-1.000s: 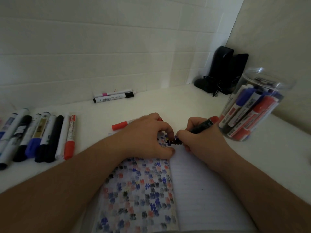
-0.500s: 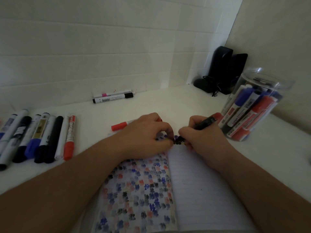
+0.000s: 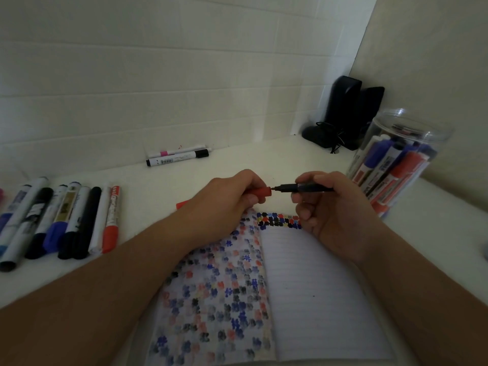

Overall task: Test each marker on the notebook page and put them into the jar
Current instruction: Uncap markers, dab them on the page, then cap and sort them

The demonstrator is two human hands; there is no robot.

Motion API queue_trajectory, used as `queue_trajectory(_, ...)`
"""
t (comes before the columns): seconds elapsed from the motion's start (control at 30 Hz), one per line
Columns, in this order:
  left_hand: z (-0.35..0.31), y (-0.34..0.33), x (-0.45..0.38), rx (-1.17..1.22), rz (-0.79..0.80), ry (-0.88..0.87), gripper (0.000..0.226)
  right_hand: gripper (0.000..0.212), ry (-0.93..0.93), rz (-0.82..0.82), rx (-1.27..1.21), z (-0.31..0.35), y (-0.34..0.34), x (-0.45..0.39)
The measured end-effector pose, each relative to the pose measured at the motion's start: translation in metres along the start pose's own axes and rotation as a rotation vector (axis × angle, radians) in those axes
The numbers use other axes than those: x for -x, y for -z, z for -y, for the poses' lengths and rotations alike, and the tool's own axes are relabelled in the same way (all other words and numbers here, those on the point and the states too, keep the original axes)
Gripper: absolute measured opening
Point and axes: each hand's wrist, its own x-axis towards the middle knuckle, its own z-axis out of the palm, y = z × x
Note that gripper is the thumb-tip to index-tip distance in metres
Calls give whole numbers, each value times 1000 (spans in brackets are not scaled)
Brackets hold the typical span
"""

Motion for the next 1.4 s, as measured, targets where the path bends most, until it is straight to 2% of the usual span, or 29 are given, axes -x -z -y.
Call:
queue_trajectory(0.3,-5,1,2,1,-26,-56,20,24,51,9,108,-3,-1,0)
queue_trajectory(0.57,-14,4,5,-48,-168,-163,22,14,178,3,151,3,-6,7)
queue_trajectory(0.63,-16,3,5,-49,-161,-165,22,8,200,10,166,1,-8,8)
queue_trajectory(0.73,-18,2,6,1,-139,-164,22,17,215,22,167,-3,-10,9)
queue_trajectory(1.07,-25,6,9,17,-143,-176,19,10,242,31,82,-10,-16,8)
queue_trajectory(1.2,-32,1,15,-87,-39,-197,15,17,293,-14,199,-16,-25,6)
queue_trajectory(1.3,-32,2,12,-42,-149,-191,14,19,364,-13,236,-14,-33,8)
queue_trajectory(1.4,-28,13,9,-93,-240,-125,17,47,366,-3,285,-15,-38,13)
